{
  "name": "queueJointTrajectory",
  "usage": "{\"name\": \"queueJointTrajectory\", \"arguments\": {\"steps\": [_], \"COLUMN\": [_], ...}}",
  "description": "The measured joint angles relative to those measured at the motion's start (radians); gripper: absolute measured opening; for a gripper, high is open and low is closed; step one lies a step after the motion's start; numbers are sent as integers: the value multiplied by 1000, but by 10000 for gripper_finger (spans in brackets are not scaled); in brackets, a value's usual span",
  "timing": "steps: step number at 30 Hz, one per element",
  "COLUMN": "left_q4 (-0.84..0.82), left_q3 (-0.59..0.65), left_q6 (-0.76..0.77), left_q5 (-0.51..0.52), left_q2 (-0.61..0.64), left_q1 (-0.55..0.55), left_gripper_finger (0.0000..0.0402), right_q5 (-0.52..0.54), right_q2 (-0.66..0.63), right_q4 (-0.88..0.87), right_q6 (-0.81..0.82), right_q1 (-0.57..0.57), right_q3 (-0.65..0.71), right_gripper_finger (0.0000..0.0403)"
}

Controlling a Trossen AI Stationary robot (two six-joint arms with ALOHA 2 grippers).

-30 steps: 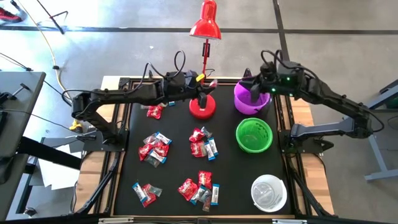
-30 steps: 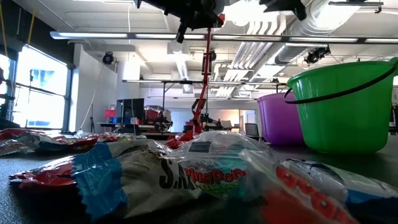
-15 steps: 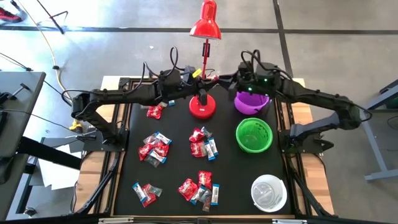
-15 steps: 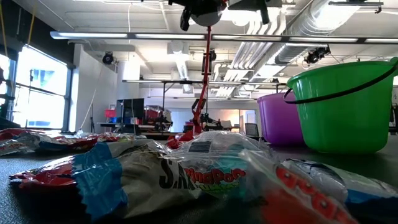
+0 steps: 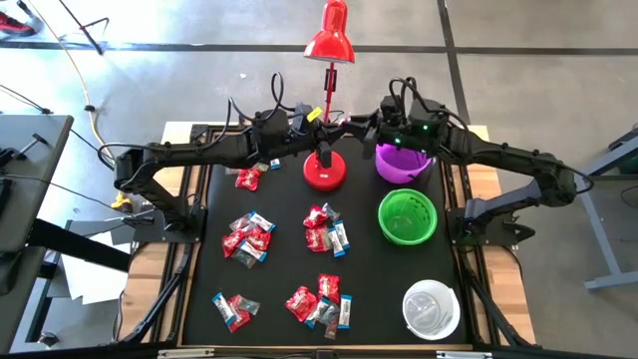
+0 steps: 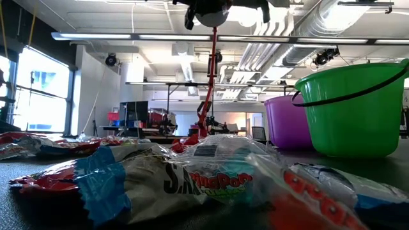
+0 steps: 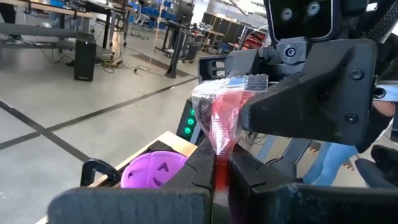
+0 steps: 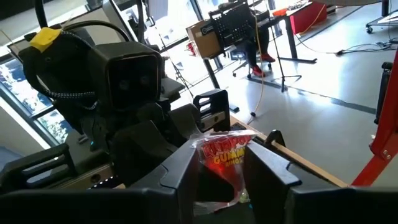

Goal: Organize candy in baskets
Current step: Put the red gummy into the violet bucket

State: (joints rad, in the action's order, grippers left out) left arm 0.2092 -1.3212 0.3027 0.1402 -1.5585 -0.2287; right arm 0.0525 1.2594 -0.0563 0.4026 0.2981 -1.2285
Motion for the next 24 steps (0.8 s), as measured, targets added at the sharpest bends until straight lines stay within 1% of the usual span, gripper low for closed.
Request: {"name": "queueJointTrajectory", "arguments": {"steps": [2,6,7,11,14,17,20,24], "left_q4": [0,0,0,-1,-2,-8,-19,-30], "left_q3": [0,0,0,0,0,0,0,0], "left_q6": [0,0,0,0,-3,-58,-96,-120], "left_q5": [0,0,0,0,-2,-33,-76,-91], "left_q2": [0,0,0,0,0,0,0,0], "left_q1": [0,0,0,0,0,-1,-2,0], "left_gripper_finger": [6,6,6,6,6,11,34,77], "right_q5": [0,1,1,0,0,0,-1,-4], "right_q2": [0,0,0,0,0,-1,-2,-4], "right_q4": [0,-2,-2,-7,-11,-15,-18,-40], "right_q6": [-1,-18,-20,-14,-18,-18,-18,-19], "right_q1": [0,0,0,0,0,0,0,0], "right_q3": [0,0,0,0,0,0,0,0], "right_gripper_finger": [80,18,11,15,6,5,4,2]}}
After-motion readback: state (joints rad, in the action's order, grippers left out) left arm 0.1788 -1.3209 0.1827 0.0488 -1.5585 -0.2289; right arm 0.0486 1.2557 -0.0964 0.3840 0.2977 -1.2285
